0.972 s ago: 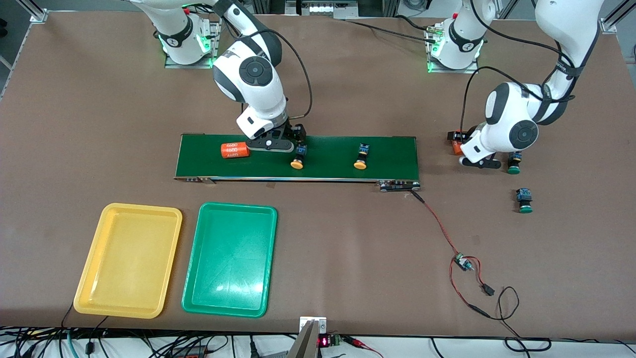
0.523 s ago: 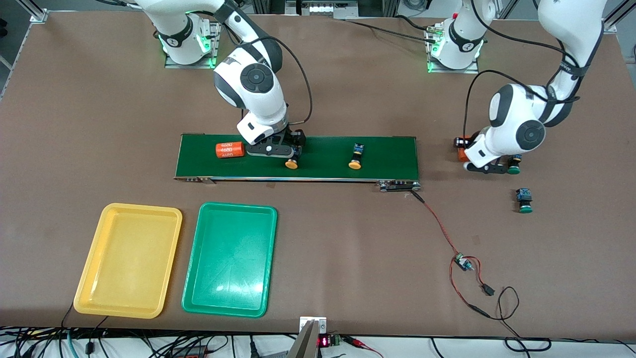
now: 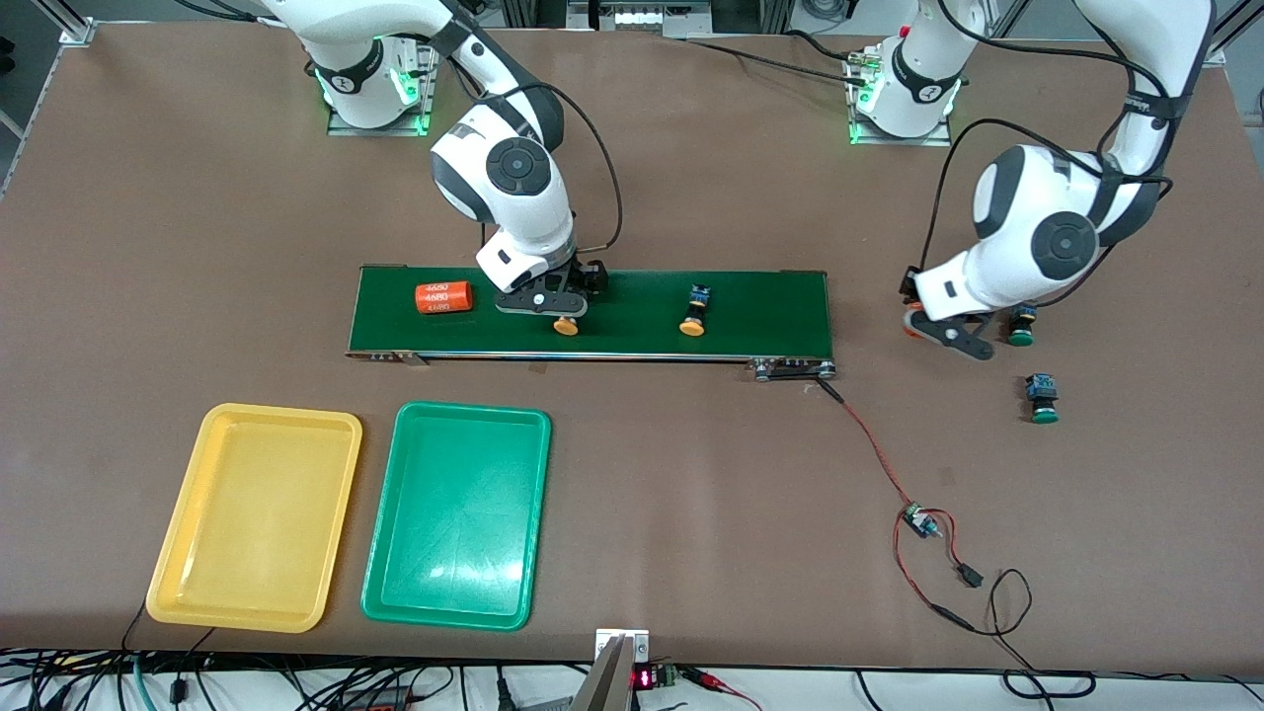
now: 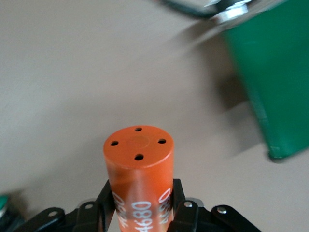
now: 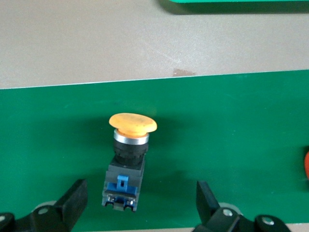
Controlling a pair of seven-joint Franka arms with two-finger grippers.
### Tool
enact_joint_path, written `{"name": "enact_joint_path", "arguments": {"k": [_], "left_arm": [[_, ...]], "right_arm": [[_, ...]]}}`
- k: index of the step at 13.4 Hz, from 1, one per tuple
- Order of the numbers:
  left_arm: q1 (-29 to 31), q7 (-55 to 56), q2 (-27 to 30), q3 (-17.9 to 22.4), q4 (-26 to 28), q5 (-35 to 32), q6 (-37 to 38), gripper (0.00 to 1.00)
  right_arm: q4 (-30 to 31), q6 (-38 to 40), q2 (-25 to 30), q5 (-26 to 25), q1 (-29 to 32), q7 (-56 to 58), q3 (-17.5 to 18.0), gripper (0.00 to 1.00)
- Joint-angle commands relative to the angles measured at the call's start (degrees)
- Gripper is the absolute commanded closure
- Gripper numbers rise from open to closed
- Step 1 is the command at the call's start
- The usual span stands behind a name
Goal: Sort buttons by color to trays
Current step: 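Place the orange cylinder on the belt while the right gripper lifts the button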
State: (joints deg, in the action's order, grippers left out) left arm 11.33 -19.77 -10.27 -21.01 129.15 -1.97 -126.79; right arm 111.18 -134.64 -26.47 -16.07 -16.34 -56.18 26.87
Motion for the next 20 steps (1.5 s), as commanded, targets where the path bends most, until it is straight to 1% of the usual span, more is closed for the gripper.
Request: {"name": "enact_joint_path", "arguments": {"k": [1,4,5,7,8,9,10,11,13,14,16,17,18,19,20], "left_arm": [[-0.25,-3.08,0.26,-7.79,-0.83,1.18,1.19,0.86],[-0.25,-3.69,0.08,-13.77,-1.53,0.14,0.84,0.87],[-0.25,-3.78,-0.10,-14.84,-1.53,-2.57,0.75,0.88],[-0.34,-3.78,-1.50,-18.17,-1.71,-11.25,0.66,0.88],[-0.78,-3.87,-2.29,-18.80,-1.62,-14.86,-0.03,0.88],[-2.00,-3.96,-2.99,-19.32,-1.62,-16.99,-0.82,0.88],[-2.18,-4.65,-3.69,-19.33,-1.62,-18.58,-1.44,0.88],[-2.53,-5.53,-4.48,-19.33,-1.62,-19.72,-3.01,0.89],[-3.42,-7.02,-6.15,-19.33,-1.62,-21.48,-5.48,0.89],[-3.50,-7.29,-6.42,-19.33,-1.62,-22.62,-5.84,0.89],[-4.12,-7.82,-6.34,-19.33,-1.62,-23.07,-5.84,0.88],[-4.12,-9.39,-6.25,-19.33,-1.62,-26.29,-6.01,0.87],[-4.12,-9.84,-6.25,-19.33,-1.62,-29.37,-6.45,0.83],[-4.12,-9.76,-6.34,-19.33,-1.62,-29.84,-7.24,0.82],[-4.12,-9.15,-6.42,-19.33,-1.62,-29.84,-7.51,0.74]], "right_arm": [[-1.14,-0.01,-1.39,-1.33,-0.71,-0.60,-0.59,0.00],[-1.14,-0.09,-2.10,-1.42,-0.62,0.01,-0.94,0.00],[-1.14,-0.09,-2.10,-1.42,-0.53,0.89,-1.20,0.07],[-1.14,-0.18,-2.27,-1.42,-0.44,2.29,-1.99,0.38],[-1.14,-0.18,-2.27,-1.33,-0.27,3.35,-2.35,0.55],[-1.23,-0.18,-2.27,-1.16,-0.18,4.23,-2.96,0.75],[-1.58,-0.10,-2.10,-0.63,-0.09,5.11,-3.49,0.93],[-2.11,0.25,-1.92,-0.54,-0.01,5.46,-3.67,1.00],[-3.86,1.39,-1.48,-0.19,0.70,6.08,-4.28,1.00],[-5.35,4.36,-0.35,0.16,1.48,7.56,-4.54,1.00],[-9.82,11.64,2.11,6.63,3.33,15.26,-4.81,1.00],[-12.02,15.60,3.34,8.84,4.81,20.36,-5.51,1.00],[-13.87,19.47,4.83,10.08,6.31,24.84,-6.56,1.00],[-14.32,21.42,6.41,10.18,8.41,28.80,-7.00,1.00],[-14.15,22.66,8.00,10.18,10.87,32.24,-7.09,1.00]]}}
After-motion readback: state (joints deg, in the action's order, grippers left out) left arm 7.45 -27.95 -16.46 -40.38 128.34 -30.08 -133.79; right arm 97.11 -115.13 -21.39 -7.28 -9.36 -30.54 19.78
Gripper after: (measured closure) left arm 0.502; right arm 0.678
